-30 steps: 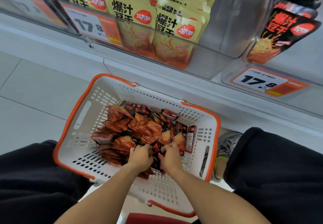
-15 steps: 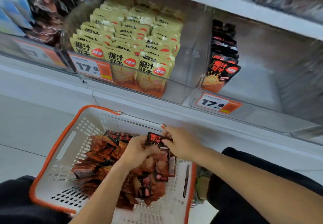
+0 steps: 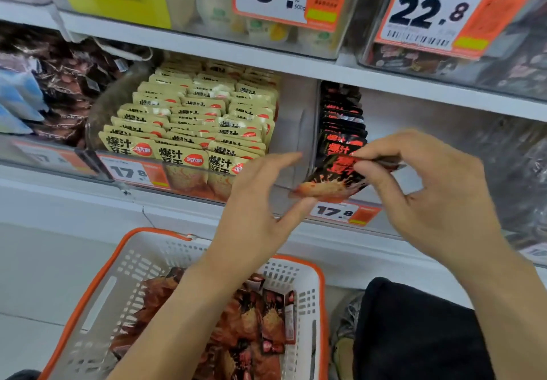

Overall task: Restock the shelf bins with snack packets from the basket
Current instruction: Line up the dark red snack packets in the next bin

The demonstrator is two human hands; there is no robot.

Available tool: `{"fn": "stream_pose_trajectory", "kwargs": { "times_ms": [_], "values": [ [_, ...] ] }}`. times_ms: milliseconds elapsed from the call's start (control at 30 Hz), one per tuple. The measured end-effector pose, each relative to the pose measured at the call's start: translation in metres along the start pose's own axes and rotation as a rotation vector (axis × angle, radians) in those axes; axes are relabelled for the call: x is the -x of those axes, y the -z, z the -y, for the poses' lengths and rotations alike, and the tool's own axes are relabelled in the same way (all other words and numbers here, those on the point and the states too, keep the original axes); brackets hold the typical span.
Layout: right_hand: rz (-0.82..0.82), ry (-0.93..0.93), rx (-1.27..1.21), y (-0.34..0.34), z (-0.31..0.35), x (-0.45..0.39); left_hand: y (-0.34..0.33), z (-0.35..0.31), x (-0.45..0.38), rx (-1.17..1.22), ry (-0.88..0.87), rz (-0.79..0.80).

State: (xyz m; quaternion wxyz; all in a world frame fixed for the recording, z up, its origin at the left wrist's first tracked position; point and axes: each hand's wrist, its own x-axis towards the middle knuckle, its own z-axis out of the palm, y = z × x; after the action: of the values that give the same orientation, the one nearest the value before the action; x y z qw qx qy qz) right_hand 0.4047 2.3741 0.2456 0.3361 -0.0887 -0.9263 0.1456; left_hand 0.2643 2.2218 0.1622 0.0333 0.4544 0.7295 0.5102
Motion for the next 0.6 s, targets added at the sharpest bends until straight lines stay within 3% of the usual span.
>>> {"fn": "stream_pose_trajectory", "kwargs": {
  "times_ms": [133, 233, 367, 600],
  "values": [
    [-0.064, -0.229, -0.116, 0.001, -0.037, -0.009, -0.026, 0.006, -0.003, -0.094, -0.007, 0.075],
    [0.012, -0.325, -0.157, -0.018, -0.063, -0.012, -0.046, 0.009, 0.006, -0.149, -0.005, 0.068],
    [0.138, -0.337, -0.104, -0.044, -0.086, -0.013, -0.058, 0.012, 0.011, -0.158, 0.031, 0.026],
    [0.089, -0.256, 0.046, -0.067, -0.099, -0.012, -0.061, 0.016, 0.011, -0.163, -0.016, 0.004]
  ]
}}
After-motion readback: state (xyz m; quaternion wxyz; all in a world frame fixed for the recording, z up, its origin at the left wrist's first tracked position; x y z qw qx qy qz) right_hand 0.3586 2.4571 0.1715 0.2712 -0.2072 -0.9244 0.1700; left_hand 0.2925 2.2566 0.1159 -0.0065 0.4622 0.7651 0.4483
